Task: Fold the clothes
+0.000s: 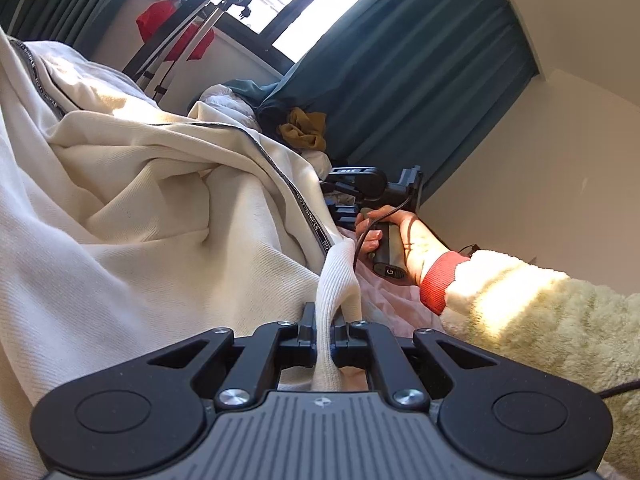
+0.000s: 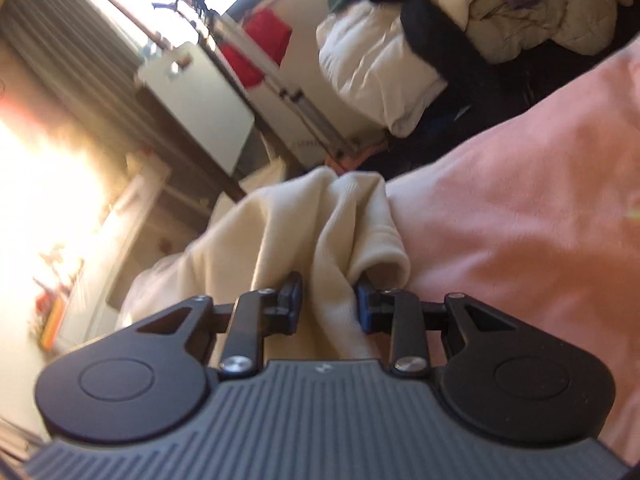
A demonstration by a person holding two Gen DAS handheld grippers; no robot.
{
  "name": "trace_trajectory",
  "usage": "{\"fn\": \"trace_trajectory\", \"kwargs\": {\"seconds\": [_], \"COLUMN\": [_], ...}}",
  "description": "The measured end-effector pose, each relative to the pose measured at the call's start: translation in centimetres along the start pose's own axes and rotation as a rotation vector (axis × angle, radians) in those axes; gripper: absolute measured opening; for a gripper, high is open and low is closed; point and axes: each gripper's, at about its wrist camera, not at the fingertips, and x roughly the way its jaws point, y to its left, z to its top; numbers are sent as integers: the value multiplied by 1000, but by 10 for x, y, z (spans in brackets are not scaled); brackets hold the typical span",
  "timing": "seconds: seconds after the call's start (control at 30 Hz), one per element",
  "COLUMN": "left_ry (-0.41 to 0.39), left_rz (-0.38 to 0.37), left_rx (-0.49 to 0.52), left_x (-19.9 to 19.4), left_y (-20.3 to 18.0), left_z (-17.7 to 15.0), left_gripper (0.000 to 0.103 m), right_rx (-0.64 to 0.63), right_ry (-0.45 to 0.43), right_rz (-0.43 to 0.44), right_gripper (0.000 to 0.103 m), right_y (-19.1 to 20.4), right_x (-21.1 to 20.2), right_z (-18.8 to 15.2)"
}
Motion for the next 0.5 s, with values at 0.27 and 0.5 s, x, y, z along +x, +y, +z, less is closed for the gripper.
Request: {"fn": "trace_trajectory", "kwargs": {"seconds": [0.27,0.5], "left_ry": [-7,-49], "left_rz": [-19,-68], "left_rx": [15,46], "left_x": [-2,-17], "left_y": [-2,-14], "left_z": [4,9], "left_gripper": [6,6], "right_rx": [-77,-75], "right_ry": [-206,-448], "right_rz": [-48,-265], "right_gripper": [9,9], "right_y": [52,93], "right_x": [-80,-184], "right_z": [-13,-25]}}
